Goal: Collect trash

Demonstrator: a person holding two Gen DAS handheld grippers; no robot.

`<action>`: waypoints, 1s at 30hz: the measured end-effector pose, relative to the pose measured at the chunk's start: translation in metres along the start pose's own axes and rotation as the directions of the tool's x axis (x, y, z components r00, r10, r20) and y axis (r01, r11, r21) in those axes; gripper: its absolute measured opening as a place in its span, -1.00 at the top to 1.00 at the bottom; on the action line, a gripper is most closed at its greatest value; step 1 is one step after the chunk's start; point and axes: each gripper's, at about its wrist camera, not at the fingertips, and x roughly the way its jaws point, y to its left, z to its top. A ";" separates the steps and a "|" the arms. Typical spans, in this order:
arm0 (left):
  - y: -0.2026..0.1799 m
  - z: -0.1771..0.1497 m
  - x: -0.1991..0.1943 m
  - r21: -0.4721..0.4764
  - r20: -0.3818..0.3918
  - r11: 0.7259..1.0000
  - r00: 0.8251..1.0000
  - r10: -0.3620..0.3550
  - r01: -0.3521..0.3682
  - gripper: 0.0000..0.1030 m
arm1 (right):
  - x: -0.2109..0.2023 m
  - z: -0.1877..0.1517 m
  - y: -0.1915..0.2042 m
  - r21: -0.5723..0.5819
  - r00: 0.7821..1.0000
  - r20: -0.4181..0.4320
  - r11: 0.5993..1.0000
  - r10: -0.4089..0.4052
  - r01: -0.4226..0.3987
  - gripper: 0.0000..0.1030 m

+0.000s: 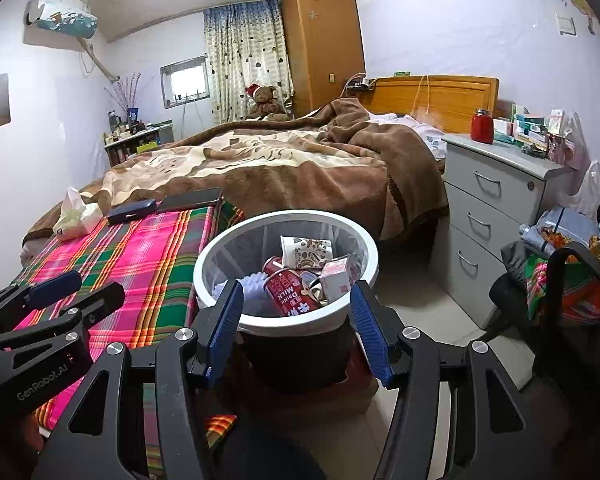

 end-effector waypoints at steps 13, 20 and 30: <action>0.004 -0.002 -0.002 -0.007 0.004 1.000 1.000 0.016 -0.016 -0.13 | -0.002 -0.001 0.004 0.001 1.000 0.000 1.000 0.006 -0.006 -0.11; 0.003 -0.002 -0.003 -0.007 0.003 1.000 1.000 0.016 -0.016 -0.13 | -0.004 -0.001 0.006 0.001 1.000 0.001 1.000 0.005 -0.005 -0.11; 0.005 -0.004 -0.004 -0.013 0.003 1.000 1.000 0.025 -0.024 -0.13 | -0.005 0.000 0.007 -0.001 1.000 0.000 1.000 0.007 -0.007 -0.11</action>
